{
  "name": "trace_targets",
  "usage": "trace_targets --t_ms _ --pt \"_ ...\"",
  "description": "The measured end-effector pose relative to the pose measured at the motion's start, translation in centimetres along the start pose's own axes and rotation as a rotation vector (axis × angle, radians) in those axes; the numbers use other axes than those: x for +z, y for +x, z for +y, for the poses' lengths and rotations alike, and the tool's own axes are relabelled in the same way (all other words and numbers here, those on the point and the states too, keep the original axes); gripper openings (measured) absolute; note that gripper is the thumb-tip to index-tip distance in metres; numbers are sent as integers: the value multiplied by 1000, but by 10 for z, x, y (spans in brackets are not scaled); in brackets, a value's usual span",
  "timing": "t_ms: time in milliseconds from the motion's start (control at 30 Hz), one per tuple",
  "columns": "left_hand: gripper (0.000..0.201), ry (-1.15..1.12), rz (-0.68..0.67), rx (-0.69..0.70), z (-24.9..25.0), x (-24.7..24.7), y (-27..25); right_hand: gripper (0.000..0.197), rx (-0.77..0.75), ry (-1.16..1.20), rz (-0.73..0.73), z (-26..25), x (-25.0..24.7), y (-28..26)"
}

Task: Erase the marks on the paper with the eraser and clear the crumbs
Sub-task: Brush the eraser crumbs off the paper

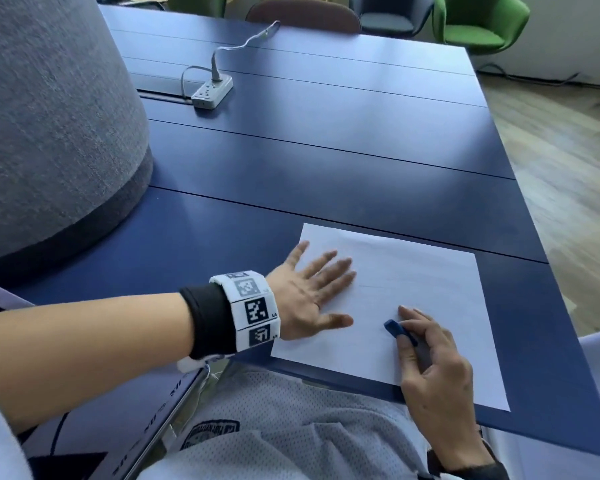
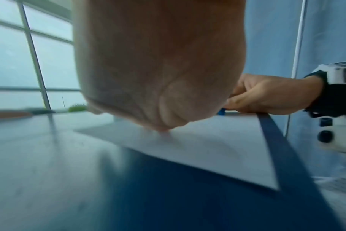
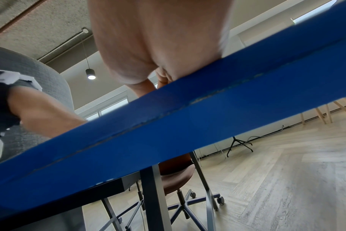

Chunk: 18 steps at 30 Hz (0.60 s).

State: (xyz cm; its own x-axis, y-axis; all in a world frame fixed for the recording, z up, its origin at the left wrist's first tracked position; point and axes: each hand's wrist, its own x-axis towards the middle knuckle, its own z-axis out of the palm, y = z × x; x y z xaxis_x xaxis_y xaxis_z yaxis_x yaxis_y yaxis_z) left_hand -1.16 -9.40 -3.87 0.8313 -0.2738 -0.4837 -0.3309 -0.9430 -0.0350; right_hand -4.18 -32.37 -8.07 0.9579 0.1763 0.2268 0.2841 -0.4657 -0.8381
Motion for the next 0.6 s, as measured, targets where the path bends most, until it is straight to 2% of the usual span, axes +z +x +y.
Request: trace_targets --t_ms 33,133,167,233,300,400,600 --pt "85 -12 -24 -51 -5 2 0 27 1 2 0 0 0 0" --pt "99 -93 -36 -357 -28 0 -2 28 13 5 -6 -2 1 0" --pt "100 -118 -14 -372 -28 -2 -2 29 15 2 -7 -2 1 0" --pt "94 -132 12 -225 -17 -3 -3 29 20 -7 -10 -2 0 0" --pt "89 -108 -19 -76 -5 -6 -2 28 27 -7 -9 -3 -2 1" --pt "94 -138 -30 -13 -16 -19 5 24 39 1 -14 -2 -3 3" --pt "105 -204 69 102 -41 -37 13 20 105 -2 -38 -8 -8 5"
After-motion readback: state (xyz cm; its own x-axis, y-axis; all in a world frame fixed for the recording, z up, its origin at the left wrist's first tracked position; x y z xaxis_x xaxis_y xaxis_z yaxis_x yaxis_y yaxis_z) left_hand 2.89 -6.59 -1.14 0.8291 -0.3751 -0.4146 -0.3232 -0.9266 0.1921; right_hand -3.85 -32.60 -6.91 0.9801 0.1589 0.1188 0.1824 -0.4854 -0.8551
